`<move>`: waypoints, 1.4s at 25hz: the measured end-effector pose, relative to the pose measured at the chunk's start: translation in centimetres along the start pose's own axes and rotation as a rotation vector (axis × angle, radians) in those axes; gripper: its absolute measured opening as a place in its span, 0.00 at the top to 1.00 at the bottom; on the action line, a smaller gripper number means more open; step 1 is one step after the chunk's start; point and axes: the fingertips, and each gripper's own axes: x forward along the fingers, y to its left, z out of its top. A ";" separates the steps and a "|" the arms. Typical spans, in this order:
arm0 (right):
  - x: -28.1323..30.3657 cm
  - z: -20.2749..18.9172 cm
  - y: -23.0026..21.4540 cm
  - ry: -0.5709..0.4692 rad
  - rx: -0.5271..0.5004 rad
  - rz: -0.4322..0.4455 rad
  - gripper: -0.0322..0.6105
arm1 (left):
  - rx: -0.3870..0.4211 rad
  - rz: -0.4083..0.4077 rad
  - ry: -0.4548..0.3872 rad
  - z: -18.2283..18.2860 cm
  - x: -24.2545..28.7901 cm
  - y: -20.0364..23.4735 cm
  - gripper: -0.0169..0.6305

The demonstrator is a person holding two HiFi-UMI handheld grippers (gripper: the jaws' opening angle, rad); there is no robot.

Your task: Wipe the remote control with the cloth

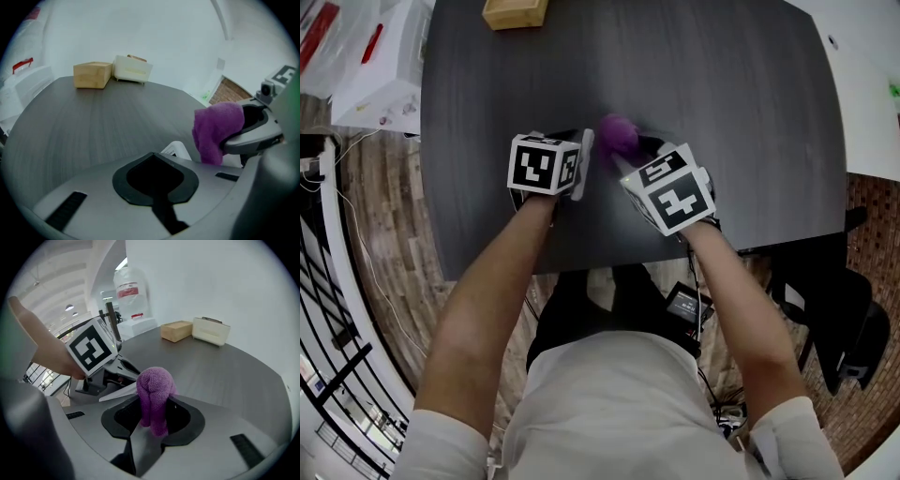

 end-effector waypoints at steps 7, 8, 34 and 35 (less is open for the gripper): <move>2.3 1.6 2.6 0.073 -0.223 0.009 0.74 | 0.011 0.012 -0.006 0.0 0.0 -0.1 0.97; 2.2 1.4 2.9 0.084 -0.250 0.009 0.74 | 0.011 0.013 -0.006 0.0 0.0 -0.2 0.97; -0.7 -4.7 10.0 0.120 -0.319 0.074 0.74 | 0.012 0.033 -0.014 0.0 0.0 0.0 0.97; -0.8 -5.0 10.7 0.123 -0.339 0.090 0.74 | 0.011 0.034 -0.015 0.0 0.0 0.0 0.97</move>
